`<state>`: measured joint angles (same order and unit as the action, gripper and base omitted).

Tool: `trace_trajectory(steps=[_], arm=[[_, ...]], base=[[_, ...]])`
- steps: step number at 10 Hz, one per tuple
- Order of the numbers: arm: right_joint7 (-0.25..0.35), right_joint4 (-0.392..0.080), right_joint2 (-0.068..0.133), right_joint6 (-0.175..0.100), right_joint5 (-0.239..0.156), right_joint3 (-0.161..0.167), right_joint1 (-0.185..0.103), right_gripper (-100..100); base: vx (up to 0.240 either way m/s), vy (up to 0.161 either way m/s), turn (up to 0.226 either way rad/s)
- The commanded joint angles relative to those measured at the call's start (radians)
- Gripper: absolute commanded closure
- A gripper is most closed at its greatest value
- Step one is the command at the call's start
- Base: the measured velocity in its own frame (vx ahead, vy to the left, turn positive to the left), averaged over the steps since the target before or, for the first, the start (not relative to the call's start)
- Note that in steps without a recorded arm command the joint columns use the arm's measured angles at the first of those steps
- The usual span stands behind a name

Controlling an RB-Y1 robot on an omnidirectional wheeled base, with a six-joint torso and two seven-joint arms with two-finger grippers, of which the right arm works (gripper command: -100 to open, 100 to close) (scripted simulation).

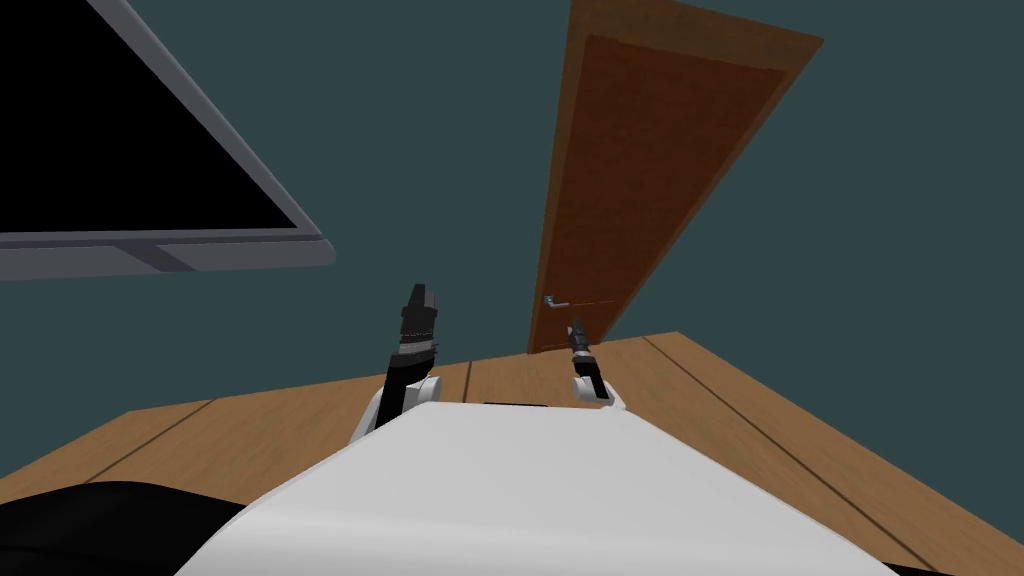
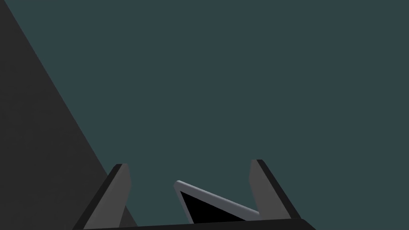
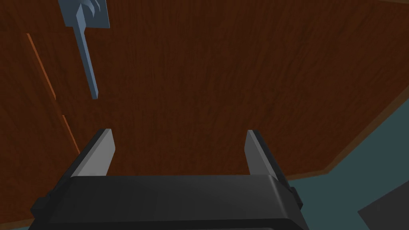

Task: Pull the door open

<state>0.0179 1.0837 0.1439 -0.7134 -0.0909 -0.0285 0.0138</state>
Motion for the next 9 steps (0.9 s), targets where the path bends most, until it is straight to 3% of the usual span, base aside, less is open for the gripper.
trace_trajectory(steps=[1,6,9], arm=[[0.005,-0.033,0.002,-0.006,-0.001,-0.002,-0.011,-100],[0.024,-0.159,0.01,-0.039,-0.002,-0.013,-0.06,-100],[0.03,-0.206,0.013,-0.05,-0.002,-0.016,-0.075,-100]], base=[[0.019,-0.057,0.069],[0.019,-0.055,0.11],[0.018,-0.061,0.082]])
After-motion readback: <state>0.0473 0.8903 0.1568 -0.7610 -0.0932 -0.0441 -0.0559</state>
